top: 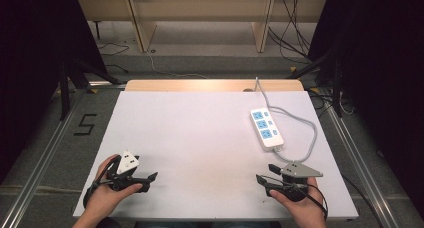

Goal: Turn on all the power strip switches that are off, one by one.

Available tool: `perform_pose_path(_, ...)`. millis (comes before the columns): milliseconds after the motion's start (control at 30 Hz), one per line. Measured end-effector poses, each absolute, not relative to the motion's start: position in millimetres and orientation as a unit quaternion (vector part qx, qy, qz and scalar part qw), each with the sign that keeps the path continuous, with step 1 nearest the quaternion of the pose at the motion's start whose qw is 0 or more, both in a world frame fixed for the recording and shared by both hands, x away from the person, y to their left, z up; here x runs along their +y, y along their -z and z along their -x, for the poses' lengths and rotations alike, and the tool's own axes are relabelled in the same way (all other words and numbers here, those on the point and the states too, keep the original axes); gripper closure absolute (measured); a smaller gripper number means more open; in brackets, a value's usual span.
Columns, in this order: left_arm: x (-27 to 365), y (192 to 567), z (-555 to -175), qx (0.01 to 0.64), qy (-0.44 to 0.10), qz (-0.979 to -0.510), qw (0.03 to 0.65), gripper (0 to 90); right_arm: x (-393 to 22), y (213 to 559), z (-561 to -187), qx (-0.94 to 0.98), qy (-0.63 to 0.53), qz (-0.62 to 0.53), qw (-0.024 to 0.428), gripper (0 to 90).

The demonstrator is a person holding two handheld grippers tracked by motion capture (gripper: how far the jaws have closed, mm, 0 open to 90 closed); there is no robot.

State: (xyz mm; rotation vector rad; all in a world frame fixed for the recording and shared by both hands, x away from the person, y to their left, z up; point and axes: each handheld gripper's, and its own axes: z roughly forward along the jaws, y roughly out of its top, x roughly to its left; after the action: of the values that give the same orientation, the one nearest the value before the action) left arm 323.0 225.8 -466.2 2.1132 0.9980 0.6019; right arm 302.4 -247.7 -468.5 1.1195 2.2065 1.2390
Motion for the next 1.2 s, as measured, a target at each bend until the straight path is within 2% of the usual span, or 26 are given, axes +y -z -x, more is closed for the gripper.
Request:
perform_pose_path(233,225,466,-322,0.387,-0.235,-0.817,0.358,15.9,-246,467,-300,0.788,-0.43,-0.396,0.191,48.6)
perform_pose_path(267,225,466,-322,0.388,-0.235,-0.816,0.358,15.9,-246,466,-299,0.791,-0.425,-0.394,0.193,54.5)
perform_pose_path(300,225,466,-322,0.387,-0.235,-0.817,0.357,15.9,-246,466,-299,0.791,-0.425,-0.394,0.193,54.5)
perform_pose_path(400,225,466,-322,0.387,-0.234,-0.817,0.357,16.0,-247,463,-299,0.795,-0.419,-0.392,0.199,67.0)
perform_pose_path(433,225,466,-322,0.387,-0.234,-0.817,0.358,16.0,-248,462,-299,0.798,-0.412,-0.392,0.201,77.0)
perform_pose_path(467,225,466,-323,0.386,-0.237,-0.816,0.359,16.0,-248,462,-299,0.798,-0.412,-0.392,0.201,77.0)
perform_pose_path(567,224,465,-322,0.387,-0.239,-0.814,0.361,16.2,-249,461,-299,0.803,-0.4,-0.395,0.2,88.8)
perform_pose_path(900,224,465,-323,0.386,-0.241,-0.815,0.359,16.6,-246,462,-304,0.815,-0.369,-0.404,0.19,90.0)
perform_pose_path(1200,224,465,-323,0.386,-0.242,-0.815,0.358,16.7,-248,452,-313,0.819,-0.345,-0.411,0.201,90.0)
